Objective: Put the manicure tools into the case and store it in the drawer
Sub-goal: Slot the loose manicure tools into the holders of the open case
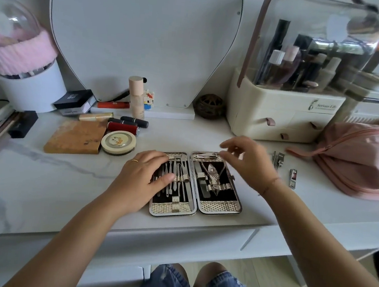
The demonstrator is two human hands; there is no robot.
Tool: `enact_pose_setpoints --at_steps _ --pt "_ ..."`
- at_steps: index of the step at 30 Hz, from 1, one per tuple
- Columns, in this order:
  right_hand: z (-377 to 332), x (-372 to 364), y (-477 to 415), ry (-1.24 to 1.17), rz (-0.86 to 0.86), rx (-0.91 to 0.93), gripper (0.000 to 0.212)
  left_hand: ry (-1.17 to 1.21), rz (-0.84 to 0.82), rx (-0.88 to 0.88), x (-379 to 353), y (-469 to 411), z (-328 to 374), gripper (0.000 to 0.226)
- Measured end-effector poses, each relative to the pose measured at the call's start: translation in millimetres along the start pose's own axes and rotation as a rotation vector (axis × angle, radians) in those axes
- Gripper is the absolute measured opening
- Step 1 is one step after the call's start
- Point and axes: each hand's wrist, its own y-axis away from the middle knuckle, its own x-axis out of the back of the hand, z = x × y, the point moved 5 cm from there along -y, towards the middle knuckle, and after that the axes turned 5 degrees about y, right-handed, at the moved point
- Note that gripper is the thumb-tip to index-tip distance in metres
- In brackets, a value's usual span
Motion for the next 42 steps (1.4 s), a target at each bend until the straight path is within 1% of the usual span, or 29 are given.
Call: enact_pose_setpoints --at_steps 3,5,7,10,12,14,20,24,26,28,29,31,33,35,36,38,40,42 --pt "51 32 17 0.068 0.212 -0.282 0.007 0.028 0.004 -0.002 1 0 -2 0.077" --pt "78 50 30 0.107 0.27 -0.422 0.01 0.049 0.008 0.001 1 0 -2 0.077" --pt "95 65 42 0.141 0.266 -0.497 0.018 0.054 0.009 0.006 2 0 -2 0.077" --pt "112 74 54 0.136 0.168 -0.566 0.026 0.055 0.013 0.005 2 0 -3 0.073" --pt "119 71 57 0.112 0.104 -0.599 0.027 0.068 0.02 0.009 2 0 -3 0.064" --pt "123 68 58 0.086 0.088 -0.616 0.025 0.08 0.016 0.017 3 0 -1 0.06" --pt "120 69 56 0.099 0.065 -0.588 0.024 0.081 -0.003 0.039 4 2 1 0.06" --pt "112 70 58 -0.04 0.04 -0.603 0.028 0.103 -0.003 0.039 4 2 3 0.059" --pt "94 71 60 -0.192 0.088 -0.587 0.027 0.155 0.028 0.06 8 2 5 0.057" --pt "65 64 63 -0.48 0.142 -0.568 0.027 0.162 0.102 0.035 15 2 10 0.051" --pt "46 58 64 -0.635 0.14 -0.557 0.026 0.151 0.137 0.006 19 3 15 0.048" --pt "6 38 66 -0.876 0.076 -0.529 0.024 0.197 0.152 -0.02 26 8 27 0.041" --pt "-31 18 66 -1.016 -0.017 -0.492 0.025 0.371 0.058 0.029 28 14 41 0.036" --pt "-59 3 65 -1.034 -0.074 -0.442 0.026 0.593 -0.056 0.109 26 19 52 0.034" --pt "-69 -3 63 -1.012 -0.094 -0.409 0.025 0.667 -0.083 0.14 26 21 55 0.032" --pt "-86 -11 59 -0.963 -0.131 -0.332 0.023 0.775 -0.089 0.208 28 24 54 0.029" --pt "-99 -16 54 -0.919 -0.165 -0.256 0.02 0.877 -0.085 0.288 31 27 50 0.036" --pt "-107 -20 51 -0.879 -0.192 -0.202 0.018 0.952 -0.093 0.318 34 28 47 0.041"
